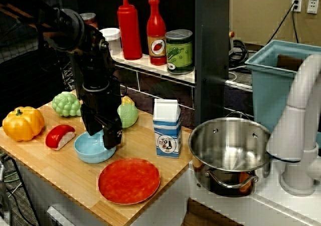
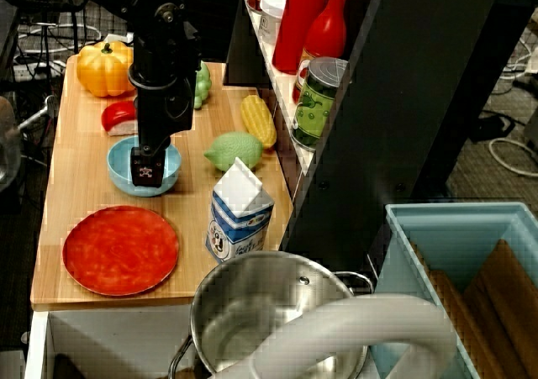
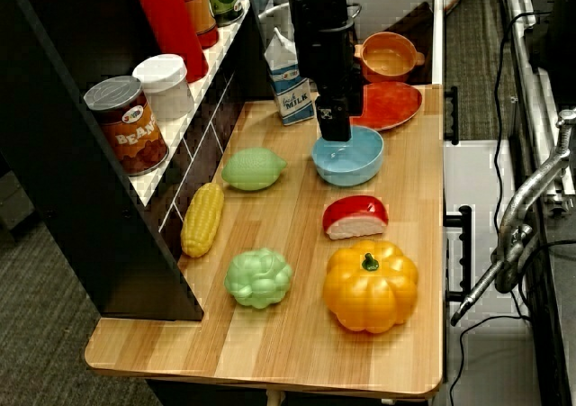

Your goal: Lift bowl

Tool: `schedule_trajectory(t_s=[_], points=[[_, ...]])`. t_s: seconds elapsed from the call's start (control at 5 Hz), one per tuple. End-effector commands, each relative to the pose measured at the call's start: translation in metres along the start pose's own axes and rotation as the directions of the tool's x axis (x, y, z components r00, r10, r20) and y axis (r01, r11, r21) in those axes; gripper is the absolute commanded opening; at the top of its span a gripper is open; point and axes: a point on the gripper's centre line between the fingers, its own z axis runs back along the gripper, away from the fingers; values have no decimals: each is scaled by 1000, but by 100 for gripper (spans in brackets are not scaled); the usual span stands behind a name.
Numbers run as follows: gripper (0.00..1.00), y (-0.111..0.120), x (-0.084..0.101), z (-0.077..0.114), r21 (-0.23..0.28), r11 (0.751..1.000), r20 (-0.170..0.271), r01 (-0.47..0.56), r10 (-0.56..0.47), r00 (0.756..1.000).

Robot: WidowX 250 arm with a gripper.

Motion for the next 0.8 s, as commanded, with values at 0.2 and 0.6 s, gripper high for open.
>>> schedule_trajectory(t_s=[0.2,0.6], points=[[100,2,-7,5,41,997,76,-72,69,995],[100,3,-5,-4,60,992,86,-108,102,991]])
